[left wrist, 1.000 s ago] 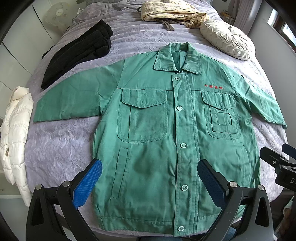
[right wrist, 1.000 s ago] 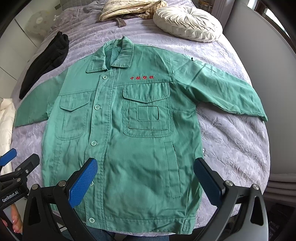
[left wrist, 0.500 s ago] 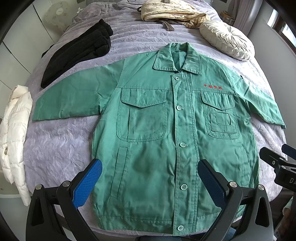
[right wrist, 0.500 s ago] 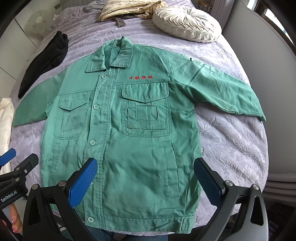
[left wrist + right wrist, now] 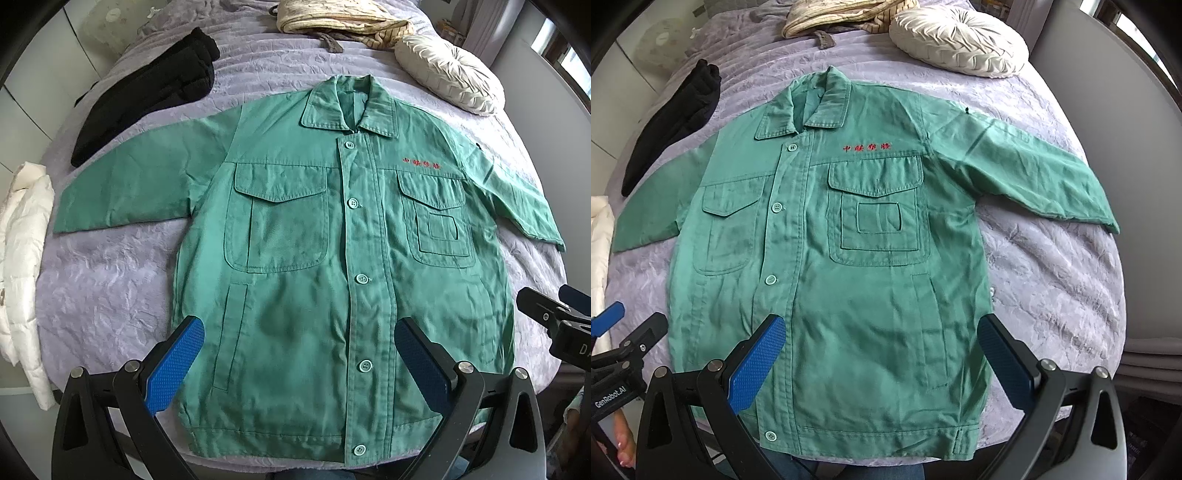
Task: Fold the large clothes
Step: 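Grasp the side edge of the green jacket with the left gripper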
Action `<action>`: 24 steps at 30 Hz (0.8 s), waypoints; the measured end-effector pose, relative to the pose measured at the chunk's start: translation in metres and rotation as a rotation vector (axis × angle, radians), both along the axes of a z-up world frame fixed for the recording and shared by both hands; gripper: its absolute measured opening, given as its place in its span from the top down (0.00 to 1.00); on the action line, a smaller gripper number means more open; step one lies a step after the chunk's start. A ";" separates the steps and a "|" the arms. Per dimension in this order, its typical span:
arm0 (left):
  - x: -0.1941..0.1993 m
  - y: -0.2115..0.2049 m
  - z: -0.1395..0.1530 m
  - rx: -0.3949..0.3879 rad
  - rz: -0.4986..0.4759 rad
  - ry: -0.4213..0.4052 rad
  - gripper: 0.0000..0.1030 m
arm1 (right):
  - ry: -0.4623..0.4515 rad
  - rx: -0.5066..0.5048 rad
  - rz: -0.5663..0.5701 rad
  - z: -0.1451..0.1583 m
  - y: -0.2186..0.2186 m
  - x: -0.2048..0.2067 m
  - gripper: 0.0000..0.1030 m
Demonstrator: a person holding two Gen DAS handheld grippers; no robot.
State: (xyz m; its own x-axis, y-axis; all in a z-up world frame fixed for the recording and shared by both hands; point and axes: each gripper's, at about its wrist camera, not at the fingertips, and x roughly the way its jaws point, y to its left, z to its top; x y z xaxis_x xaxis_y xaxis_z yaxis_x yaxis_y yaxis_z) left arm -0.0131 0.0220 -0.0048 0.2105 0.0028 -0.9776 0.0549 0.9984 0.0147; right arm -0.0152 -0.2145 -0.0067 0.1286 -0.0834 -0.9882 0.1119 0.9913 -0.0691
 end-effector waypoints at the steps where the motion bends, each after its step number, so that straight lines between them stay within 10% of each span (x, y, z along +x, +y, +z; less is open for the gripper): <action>1: 0.001 0.001 -0.002 -0.001 0.001 -0.008 0.00 | 0.003 0.003 -0.003 -0.001 0.001 0.000 0.00; 13: 0.019 0.067 -0.035 -0.194 0.072 -0.001 0.00 | 0.042 0.064 -0.025 -0.027 0.031 0.006 0.00; 24: 0.076 0.247 -0.083 -0.167 0.375 -0.156 0.00 | 0.156 0.107 0.075 -0.085 0.108 -0.003 0.00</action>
